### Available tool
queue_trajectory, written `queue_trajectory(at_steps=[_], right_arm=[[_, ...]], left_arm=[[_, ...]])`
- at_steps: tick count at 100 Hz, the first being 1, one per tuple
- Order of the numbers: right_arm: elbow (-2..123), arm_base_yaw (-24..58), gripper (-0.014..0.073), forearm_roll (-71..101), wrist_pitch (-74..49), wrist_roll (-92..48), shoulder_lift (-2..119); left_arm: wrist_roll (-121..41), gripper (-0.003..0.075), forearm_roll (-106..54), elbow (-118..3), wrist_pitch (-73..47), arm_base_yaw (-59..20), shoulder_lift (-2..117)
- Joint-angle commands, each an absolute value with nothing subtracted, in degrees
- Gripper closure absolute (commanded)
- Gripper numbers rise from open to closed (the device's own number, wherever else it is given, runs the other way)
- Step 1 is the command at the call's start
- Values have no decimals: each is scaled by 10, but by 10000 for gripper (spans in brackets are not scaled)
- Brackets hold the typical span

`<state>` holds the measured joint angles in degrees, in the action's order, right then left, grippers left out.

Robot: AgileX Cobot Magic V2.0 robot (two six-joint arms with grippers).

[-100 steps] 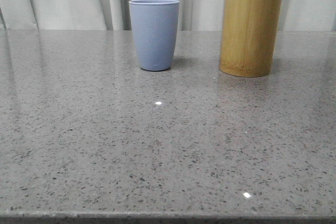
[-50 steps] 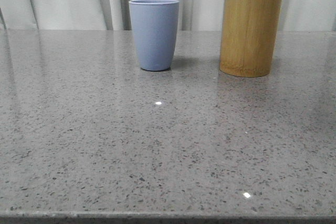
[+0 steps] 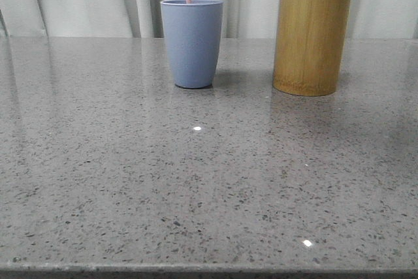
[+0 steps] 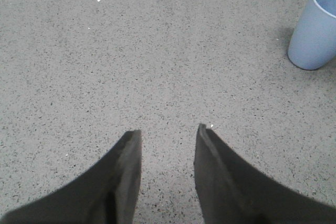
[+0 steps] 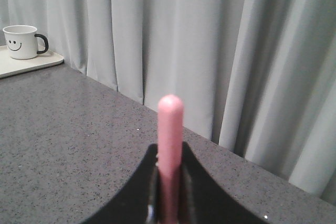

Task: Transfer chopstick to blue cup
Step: 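Carry the chopstick over the blue cup and lower it inside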

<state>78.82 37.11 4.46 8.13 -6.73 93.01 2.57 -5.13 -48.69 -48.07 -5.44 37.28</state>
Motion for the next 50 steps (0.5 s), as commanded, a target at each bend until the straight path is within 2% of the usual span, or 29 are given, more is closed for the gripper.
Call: queue_trajectory(at_steps=[1, 11, 37, 50], right_arm=[[808, 372, 696, 41, 137, -66, 905], [808, 372, 660, 41, 136, -66, 905], [808, 372, 379, 41, 136, -66, 905], [808, 371, 317, 41, 136, -66, 905]], left_arm=[[29, 479, -54, -501, -440, -52, 372], [29, 479, -54, -501, -440, -52, 372], [29, 479, -54, -501, -440, -52, 372], [29, 479, -54, -501, -441, -52, 372]])
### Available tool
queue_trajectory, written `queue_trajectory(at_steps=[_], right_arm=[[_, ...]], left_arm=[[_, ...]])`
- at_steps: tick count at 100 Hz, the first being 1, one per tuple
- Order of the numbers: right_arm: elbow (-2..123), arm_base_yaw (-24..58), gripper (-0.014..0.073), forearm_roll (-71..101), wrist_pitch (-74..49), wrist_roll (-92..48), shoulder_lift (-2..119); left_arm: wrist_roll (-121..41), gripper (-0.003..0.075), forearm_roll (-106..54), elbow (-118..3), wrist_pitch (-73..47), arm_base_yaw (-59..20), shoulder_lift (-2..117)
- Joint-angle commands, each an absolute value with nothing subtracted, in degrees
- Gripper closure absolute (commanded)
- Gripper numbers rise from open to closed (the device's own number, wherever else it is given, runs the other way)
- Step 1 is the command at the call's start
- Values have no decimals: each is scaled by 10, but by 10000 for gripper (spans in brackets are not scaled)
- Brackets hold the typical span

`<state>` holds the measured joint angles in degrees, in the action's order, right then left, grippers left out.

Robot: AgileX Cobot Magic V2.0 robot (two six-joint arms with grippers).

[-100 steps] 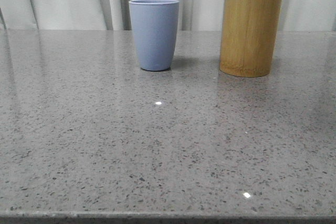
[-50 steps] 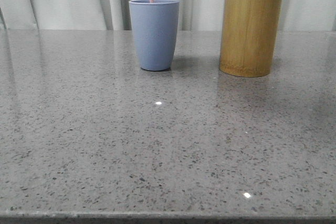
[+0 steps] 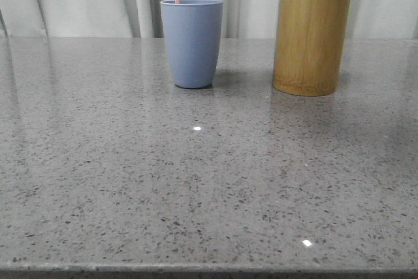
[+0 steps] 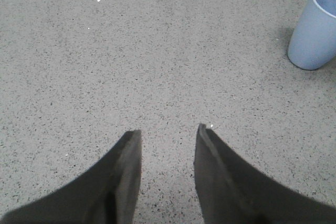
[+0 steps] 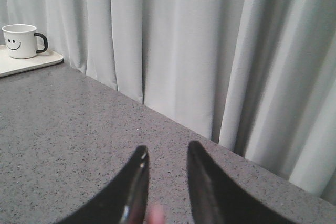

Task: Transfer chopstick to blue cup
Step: 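Carry the chopstick over the blue cup and lower it inside, then open the right gripper to release the chopstick and withdraw upward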

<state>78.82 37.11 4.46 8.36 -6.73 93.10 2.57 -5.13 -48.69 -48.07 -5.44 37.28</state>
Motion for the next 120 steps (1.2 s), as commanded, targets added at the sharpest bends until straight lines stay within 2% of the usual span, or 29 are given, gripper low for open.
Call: queue_trajectory(at_steps=[1, 58, 83, 120], right_arm=[[808, 371, 318, 41, 136, -66, 905], [808, 369, 318, 41, 143, -66, 883], [804, 358, 323, 41, 48, -66, 835], [654, 316, 323, 80, 32, -66, 681]], left_arm=[[29, 479, -54, -501, -441, -52, 372], [29, 479, -54, -501, -445, -52, 372], [29, 479, -54, -501, -441, -52, 372], [29, 479, -54, -501, -422, -52, 372]])
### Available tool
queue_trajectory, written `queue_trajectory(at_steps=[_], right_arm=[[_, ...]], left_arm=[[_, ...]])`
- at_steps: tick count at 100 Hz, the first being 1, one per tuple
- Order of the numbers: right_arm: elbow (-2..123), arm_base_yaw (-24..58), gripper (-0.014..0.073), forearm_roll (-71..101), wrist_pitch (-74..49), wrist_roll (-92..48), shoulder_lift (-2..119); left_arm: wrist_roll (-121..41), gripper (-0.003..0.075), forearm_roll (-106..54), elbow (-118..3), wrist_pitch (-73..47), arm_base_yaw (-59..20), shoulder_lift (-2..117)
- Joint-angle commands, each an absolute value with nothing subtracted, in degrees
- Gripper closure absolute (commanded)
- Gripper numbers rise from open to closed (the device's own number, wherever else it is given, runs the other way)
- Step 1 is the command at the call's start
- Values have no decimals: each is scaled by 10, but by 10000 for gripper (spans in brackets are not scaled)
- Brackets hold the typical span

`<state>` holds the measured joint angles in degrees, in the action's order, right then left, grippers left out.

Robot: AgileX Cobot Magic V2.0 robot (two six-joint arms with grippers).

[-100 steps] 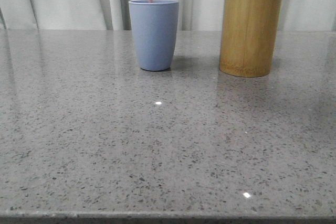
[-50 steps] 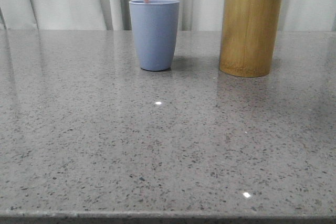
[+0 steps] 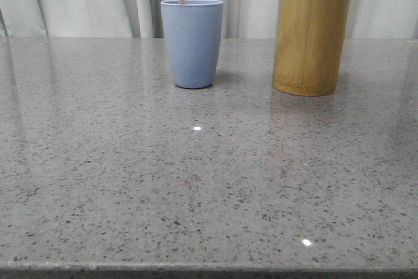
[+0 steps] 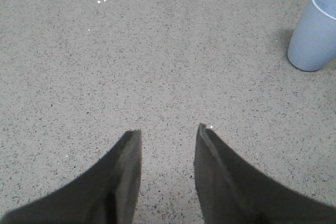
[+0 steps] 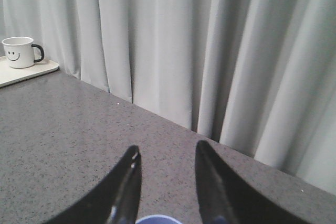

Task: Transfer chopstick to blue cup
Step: 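Open the right gripper to release the chopstick and withdraw upward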

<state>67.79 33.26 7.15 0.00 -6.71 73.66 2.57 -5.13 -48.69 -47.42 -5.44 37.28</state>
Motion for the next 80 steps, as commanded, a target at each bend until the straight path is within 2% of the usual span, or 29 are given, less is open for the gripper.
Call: queue_trajectory(at_steps=[1, 13, 33, 40, 55, 58, 80], right_arm=[[651, 313, 323, 80, 31, -66, 674], [578, 284, 346, 80, 22, -66, 613], [484, 229, 485, 82, -6, -66, 514], [459, 212, 547, 82, -23, -66, 484], [415, 183, 684, 82, -43, -66, 426], [407, 178, 706, 82, -44, -66, 416], [346, 165, 697, 82, -22, -66, 337]], left_arm=[[29, 479, -54, -501, -420, -52, 372], [29, 479, -54, -501, -411, -52, 372], [29, 492, -54, -498, -393, -52, 370], [29, 547, -54, -489, -378, -52, 365], [29, 724, -54, -467, -349, -52, 344], [29, 738, -54, -461, -346, -52, 338], [29, 739, -54, -413, -301, -52, 294]])
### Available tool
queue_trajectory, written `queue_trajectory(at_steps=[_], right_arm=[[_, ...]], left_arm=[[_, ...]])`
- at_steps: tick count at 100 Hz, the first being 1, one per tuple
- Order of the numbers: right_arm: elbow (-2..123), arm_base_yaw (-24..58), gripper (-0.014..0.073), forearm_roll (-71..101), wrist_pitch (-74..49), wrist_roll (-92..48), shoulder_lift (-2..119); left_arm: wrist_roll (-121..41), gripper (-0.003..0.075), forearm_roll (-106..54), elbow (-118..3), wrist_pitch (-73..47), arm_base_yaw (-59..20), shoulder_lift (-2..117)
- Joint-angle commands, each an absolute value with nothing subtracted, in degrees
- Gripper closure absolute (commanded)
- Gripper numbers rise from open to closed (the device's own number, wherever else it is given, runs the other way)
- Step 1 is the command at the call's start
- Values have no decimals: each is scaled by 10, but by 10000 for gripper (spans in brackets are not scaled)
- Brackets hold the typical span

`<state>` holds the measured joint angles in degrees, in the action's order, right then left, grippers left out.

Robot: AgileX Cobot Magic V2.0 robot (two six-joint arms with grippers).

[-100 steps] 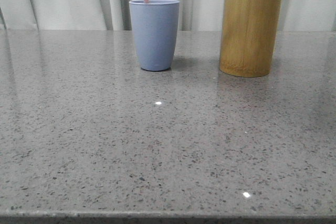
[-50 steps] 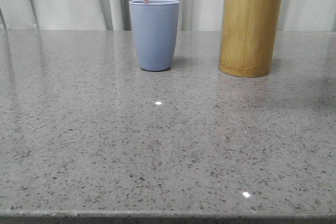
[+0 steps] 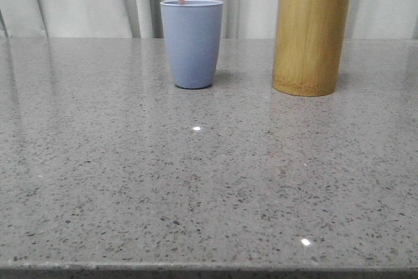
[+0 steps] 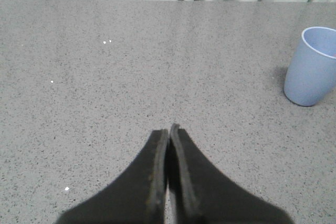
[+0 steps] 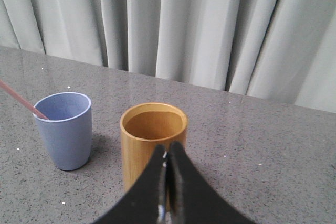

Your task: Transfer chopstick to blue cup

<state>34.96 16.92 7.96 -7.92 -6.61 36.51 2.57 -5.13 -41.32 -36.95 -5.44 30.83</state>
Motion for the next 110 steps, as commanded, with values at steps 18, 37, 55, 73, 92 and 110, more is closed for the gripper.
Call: queue_trajectory(at_steps=[18, 37, 55, 73, 92, 110], right_arm=[[296, 165, 697, 82, -19, -66, 279], [246, 165, 697, 82, -20, -66, 217], [208, 165, 697, 82, -20, -66, 159], [183, 165, 697, 82, -17, -66, 119], [182, 165, 697, 82, -20, -66, 112], [182, 165, 699, 82, -21, -66, 112]], left_arm=[[29, 739, -54, -359, -264, -52, 242], [29, 739, -54, -308, -264, -52, 186], [29, 739, -54, -274, -272, -52, 138], [29, 739, -54, -258, -270, -52, 110], [29, 739, -55, -258, -276, -52, 110], [29, 739, -55, -258, -276, -52, 110]])
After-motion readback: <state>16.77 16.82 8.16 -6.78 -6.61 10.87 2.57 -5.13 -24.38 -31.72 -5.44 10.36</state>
